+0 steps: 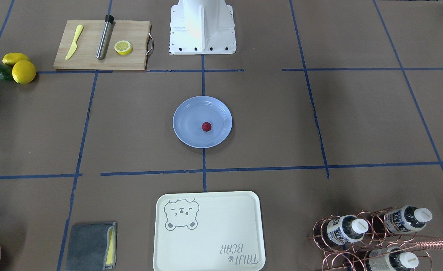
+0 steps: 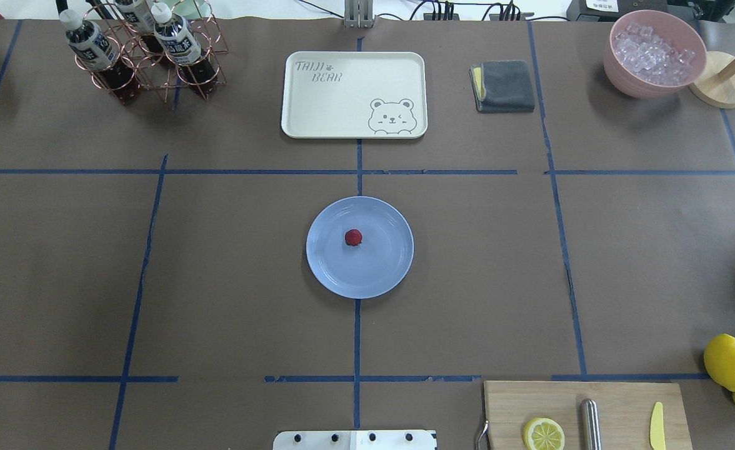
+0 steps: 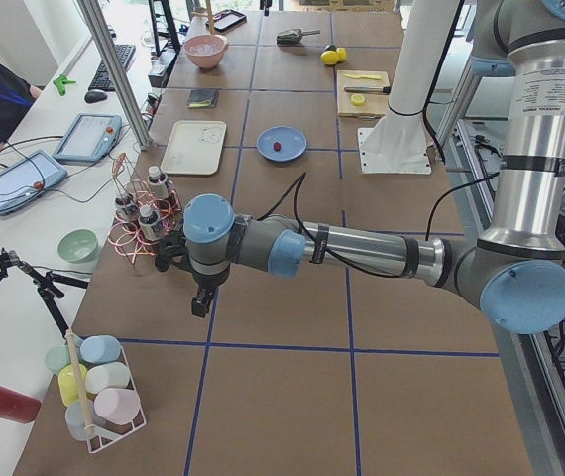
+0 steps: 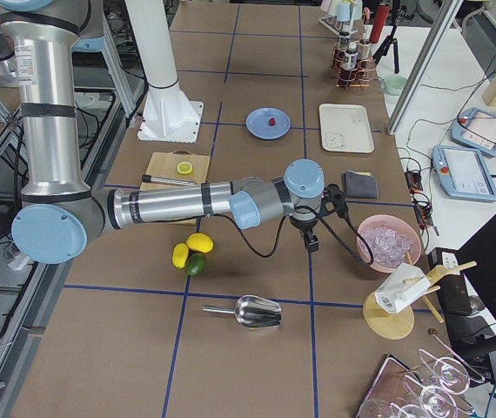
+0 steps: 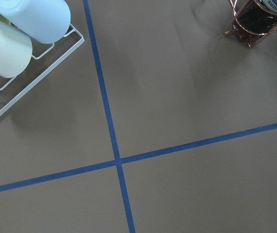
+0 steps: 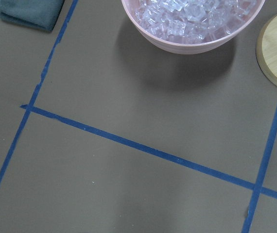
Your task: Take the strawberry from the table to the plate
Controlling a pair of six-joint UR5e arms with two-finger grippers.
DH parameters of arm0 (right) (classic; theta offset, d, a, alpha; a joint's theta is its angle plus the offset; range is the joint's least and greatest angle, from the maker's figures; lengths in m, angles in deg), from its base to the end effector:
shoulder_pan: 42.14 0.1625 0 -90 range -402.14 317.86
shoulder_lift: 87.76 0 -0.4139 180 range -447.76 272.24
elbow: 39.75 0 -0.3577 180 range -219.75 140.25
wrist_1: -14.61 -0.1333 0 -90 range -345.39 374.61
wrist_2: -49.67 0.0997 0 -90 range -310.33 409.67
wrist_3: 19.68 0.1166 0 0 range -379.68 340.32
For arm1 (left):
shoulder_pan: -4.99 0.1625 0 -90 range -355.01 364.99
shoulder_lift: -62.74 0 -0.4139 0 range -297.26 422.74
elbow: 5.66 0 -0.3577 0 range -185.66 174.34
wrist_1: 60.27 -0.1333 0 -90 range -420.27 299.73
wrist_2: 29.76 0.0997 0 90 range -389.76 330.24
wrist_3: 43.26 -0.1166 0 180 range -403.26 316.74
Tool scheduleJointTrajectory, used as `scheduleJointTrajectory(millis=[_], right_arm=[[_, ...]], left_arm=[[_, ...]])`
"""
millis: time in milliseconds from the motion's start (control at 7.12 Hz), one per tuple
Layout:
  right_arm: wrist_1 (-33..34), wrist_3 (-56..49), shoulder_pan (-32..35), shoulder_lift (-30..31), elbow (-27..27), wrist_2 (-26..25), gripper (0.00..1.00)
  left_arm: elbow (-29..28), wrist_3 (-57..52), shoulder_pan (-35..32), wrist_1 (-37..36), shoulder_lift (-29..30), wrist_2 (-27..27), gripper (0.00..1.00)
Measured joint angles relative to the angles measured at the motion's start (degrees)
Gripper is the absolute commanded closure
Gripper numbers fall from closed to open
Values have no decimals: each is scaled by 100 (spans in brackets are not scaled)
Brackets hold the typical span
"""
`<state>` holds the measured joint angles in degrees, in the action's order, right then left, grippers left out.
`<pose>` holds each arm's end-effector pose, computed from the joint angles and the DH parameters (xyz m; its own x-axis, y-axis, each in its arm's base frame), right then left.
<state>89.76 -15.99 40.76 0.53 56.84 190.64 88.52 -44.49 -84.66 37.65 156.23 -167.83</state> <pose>-0.0178 -0.4884 0.5529 0.5932 -0.3214 0.7381 0.0756 0.9350 0.3464 -0.0435 -0.4969 0.5761 0.6667 0.2246 -0.7107 -0.0202 0.9586 0.2841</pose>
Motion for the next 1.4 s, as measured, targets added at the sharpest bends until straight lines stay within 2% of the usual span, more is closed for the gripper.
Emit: scheduleJointTrajectory(millis=[421, 702, 983, 1404], right_arm=[[80, -2, 46, 151, -28, -7, 0], [139, 5, 169, 410, -59, -198, 0], [645, 8, 356, 491, -63, -358, 0], [1311, 15, 493, 492, -61, -342, 0]], left_arm=[[-31, 0, -7, -12, -14, 47, 0], [-199, -2, -8, -107, -23, 149, 0], [-255, -26, -4, -684, 8, 478, 0], [-242, -67, 16, -1296, 29, 586, 0]])
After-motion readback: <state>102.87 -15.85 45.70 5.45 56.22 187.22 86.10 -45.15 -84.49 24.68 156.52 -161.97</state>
